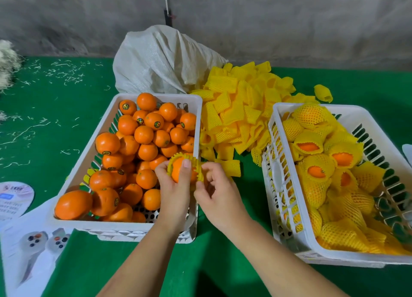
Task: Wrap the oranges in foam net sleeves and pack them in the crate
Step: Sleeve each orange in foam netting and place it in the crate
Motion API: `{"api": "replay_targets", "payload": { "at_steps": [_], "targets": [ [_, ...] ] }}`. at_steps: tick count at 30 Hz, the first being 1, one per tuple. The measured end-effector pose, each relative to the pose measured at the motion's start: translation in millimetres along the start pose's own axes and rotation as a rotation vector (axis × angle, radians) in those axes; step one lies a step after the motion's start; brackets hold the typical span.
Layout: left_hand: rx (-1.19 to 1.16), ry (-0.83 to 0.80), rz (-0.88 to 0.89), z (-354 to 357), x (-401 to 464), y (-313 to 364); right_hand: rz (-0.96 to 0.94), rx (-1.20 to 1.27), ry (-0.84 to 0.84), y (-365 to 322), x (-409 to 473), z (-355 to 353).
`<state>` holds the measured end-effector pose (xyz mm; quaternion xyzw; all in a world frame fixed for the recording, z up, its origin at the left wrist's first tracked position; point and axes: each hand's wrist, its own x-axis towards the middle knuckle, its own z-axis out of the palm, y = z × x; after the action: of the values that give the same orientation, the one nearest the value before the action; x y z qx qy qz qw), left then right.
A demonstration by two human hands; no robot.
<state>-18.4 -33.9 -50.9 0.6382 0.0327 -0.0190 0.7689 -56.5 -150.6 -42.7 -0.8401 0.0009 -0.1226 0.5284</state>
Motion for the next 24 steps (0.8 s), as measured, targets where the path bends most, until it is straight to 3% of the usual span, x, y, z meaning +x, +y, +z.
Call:
{"api": "replay_targets", "payload": {
  "at_steps": [4,10,14,20,24],
  "targets": [
    [-0.115,-0.187,-0.076,2,0,-1,0.033,0.127,0.077,6,8,1],
    [-0.002,-0.125,-0.003,-3,4,-5,0.056,0.055,0.221,15,25,-8],
    [0.013,-0.083,0.018,0,3,-7,0.077,0.056,0.229,11,26,-7],
    [0.032,0.080,0.035,1,4,-8,-0.175,-0.143,0.292,-1,17,-3],
    [0.040,0.146,0.032,-2,5,-5,-0.251,-0.125,0.282,-8,10,2]
  ]
}}
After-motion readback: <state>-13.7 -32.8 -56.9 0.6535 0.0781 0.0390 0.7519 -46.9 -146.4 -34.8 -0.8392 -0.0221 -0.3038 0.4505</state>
